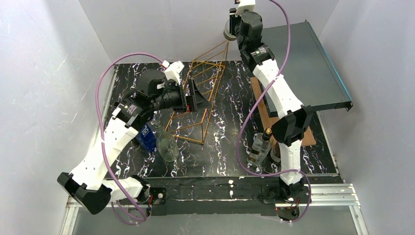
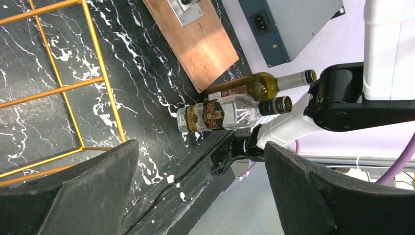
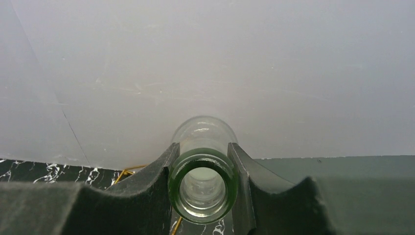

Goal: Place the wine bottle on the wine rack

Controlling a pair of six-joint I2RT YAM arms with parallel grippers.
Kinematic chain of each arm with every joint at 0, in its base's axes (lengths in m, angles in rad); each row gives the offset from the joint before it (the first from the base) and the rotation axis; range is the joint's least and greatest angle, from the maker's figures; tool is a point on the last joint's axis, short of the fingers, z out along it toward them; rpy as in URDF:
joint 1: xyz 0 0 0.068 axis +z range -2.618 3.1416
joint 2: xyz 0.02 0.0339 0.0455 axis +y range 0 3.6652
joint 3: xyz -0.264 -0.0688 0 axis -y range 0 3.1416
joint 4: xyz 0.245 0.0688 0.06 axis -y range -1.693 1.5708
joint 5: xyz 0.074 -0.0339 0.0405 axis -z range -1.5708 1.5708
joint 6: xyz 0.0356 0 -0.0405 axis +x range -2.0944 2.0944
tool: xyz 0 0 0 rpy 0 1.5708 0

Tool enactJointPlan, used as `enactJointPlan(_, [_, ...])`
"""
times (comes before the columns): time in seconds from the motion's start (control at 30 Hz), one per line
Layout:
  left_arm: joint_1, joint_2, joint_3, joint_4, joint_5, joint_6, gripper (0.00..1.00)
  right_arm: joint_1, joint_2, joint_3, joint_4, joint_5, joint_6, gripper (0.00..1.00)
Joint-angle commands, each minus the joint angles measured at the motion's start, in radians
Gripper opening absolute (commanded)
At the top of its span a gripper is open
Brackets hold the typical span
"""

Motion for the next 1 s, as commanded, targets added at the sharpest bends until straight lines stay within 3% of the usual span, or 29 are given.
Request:
enactJointPlan(0.0, [-0.017,0.001,-0.013,-0.026,-0.044,0.035,0.99,-0.004,-0.045,0.048,0.279,-0.148,0.072,0.01])
enactJointPlan(0.27, [-0.028,0.046,-0.018,-0.031,-0.047,0.041,0.99,-0.004,-0.031,0.075,0.309,-0.266,0.030,0.01])
enactJointPlan(0.57, [-0.029,0.025,-0.030,-0.040,-0.067,0.038,0.99,-0.011,0.022,0.077,0.275,-0.196,-0.004,0.01])
enactJointPlan(0.97, [-0.029,0.001,-0.022,-0.071,-0.108,0.052,0.99,-0.058,0.099,0.085,0.233,-0.252,0.139,0.01])
